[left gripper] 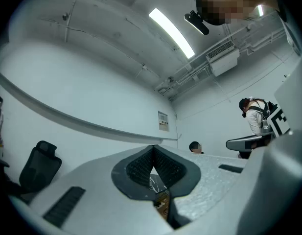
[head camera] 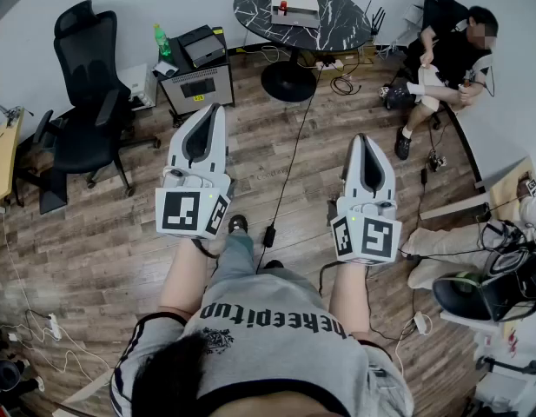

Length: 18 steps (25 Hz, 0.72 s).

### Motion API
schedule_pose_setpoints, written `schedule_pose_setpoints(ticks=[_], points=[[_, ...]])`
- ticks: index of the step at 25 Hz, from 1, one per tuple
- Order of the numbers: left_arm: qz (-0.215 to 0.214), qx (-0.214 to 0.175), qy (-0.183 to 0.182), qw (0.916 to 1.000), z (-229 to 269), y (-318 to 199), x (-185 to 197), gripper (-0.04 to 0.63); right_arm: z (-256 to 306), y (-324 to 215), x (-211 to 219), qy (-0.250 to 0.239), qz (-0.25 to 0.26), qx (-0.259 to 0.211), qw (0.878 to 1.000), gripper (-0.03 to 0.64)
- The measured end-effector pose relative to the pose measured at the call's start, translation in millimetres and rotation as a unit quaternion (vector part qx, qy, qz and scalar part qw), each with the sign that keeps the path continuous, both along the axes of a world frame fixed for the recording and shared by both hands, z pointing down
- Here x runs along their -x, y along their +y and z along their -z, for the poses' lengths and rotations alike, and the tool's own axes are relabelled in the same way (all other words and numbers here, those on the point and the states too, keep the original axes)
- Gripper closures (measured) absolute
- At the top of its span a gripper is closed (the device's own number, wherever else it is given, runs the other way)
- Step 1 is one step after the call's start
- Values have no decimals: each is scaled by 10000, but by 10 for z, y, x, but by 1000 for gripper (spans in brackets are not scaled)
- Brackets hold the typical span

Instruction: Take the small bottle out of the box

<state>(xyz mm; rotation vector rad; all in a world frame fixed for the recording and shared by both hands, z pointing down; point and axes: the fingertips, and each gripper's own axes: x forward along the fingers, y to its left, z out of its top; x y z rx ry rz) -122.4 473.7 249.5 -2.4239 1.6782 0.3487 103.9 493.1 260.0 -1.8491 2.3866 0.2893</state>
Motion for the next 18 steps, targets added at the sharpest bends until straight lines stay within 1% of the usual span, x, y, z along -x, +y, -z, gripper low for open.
schedule_pose_setpoints(ticks=[6, 13, 15, 18], points=[[-126, 24, -31, 9999, 3, 45, -35, 592, 19, 20, 51, 28, 13, 8, 10000, 617], [-112, 88, -27, 9999, -7, 41, -71, 592, 20, 13, 50, 72, 33, -28, 10000, 617], [-136, 115, -61, 9998, 7, 40, -93, 592, 64, 26, 81, 114, 189, -163, 9996, 618], [-214, 160, -231, 9994, 13, 36, -165, 592, 81, 36, 177, 436, 566, -304, 9970, 618]])
